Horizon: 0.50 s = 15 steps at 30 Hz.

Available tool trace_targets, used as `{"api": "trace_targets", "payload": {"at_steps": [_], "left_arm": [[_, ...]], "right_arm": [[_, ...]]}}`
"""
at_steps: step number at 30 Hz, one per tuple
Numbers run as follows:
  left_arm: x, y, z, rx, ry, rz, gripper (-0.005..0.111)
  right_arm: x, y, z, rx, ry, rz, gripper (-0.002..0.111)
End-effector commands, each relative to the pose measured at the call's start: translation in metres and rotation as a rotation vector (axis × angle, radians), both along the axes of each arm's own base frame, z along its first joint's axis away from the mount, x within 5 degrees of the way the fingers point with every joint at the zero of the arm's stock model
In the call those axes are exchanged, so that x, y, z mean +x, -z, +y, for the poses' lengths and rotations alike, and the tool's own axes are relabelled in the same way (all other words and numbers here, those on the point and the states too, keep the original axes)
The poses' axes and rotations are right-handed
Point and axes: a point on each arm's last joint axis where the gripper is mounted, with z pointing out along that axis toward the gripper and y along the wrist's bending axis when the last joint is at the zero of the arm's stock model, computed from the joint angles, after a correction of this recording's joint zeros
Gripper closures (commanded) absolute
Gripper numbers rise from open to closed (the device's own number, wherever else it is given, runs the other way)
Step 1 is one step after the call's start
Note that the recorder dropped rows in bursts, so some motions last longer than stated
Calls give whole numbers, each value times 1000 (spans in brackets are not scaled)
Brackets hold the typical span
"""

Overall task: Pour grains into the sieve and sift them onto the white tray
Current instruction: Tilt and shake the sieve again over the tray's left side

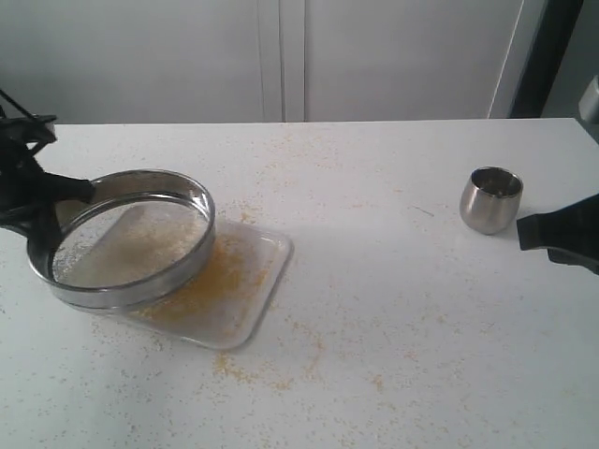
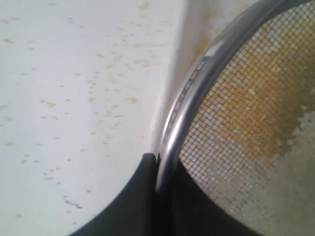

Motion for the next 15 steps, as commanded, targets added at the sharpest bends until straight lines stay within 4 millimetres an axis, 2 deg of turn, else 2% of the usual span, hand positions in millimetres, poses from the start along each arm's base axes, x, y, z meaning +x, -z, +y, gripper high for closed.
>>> {"api": "trace_targets", "payload": {"at_steps": [1, 2, 3, 4, 5, 6, 8, 10, 15], "left_arm": [[-10, -8, -41, -134, 226, 6, 107], [-9, -7, -44, -84, 275, -17, 107], [-7, -6, -41, -36, 223, -27, 107], [-4, -5, -34, 6, 136, -35, 107], [0, -4, -18, 18, -59, -20, 107], [0, -4, -15, 0, -69, -16, 107], [-1, -5, -25, -56, 50, -25, 107], [-2, -6, -32, -81, 51, -25, 107], [-1, -5, -33, -87, 50, -29, 107]], "right_arm": [[-1, 0, -1, -2, 1, -4, 108], [-1, 0, -1, -2, 1, -4, 108], [-1, 0, -1, -2, 1, -4, 108], [-1, 0, -1, -2, 1, -4, 108], [-1, 0, -1, -2, 1, -4, 108], [-1, 0, -1, -2, 1, -4, 108], [-1, 0, -1, -2, 1, -4, 108], [-1, 0, -1, -2, 1, -4, 108], [-1, 0, -1, -2, 1, -4, 108]]}}
